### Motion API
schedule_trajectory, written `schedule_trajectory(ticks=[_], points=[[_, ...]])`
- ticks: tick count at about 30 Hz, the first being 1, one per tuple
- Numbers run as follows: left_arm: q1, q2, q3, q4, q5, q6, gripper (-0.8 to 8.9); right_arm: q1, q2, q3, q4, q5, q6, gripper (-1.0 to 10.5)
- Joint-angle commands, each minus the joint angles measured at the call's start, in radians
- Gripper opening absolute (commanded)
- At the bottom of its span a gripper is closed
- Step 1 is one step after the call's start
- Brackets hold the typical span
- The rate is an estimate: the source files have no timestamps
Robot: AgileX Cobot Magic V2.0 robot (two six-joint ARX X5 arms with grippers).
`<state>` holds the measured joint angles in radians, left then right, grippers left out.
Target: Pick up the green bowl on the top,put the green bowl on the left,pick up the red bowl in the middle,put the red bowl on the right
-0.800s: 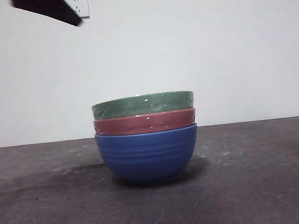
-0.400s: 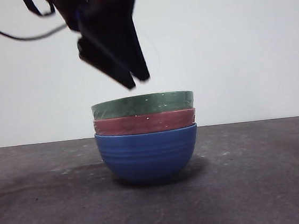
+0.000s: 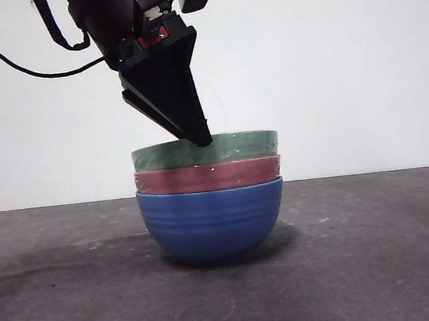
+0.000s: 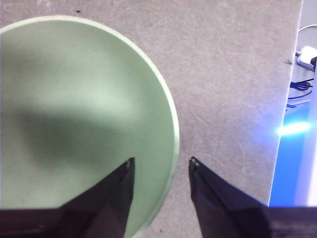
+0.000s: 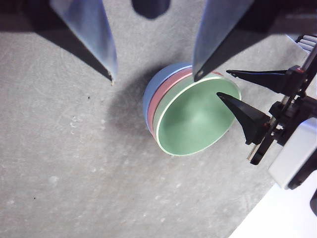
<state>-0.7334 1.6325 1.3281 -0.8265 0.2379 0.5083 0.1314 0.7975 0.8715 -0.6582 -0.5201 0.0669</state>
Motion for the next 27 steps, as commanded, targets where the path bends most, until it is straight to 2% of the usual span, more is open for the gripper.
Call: schedule_trajectory(ticks=[1,7,27], points=[[0.000,0.010,0.002,0.003,0.004,0.017,1.79,0.002,0.001,0.001,0.002,0.003,0.002,2.5],[0.000,0.010,0.002,-0.012,0.029,0.020,1.78,0.002,0.001,0.001,0.001,0.002,0.002,2.5],[-0.011,0.053,0.012,0.002,0.025,0.019,1.79,0.002,0.001,0.001,-0.005,0.003,0.001,2.5]])
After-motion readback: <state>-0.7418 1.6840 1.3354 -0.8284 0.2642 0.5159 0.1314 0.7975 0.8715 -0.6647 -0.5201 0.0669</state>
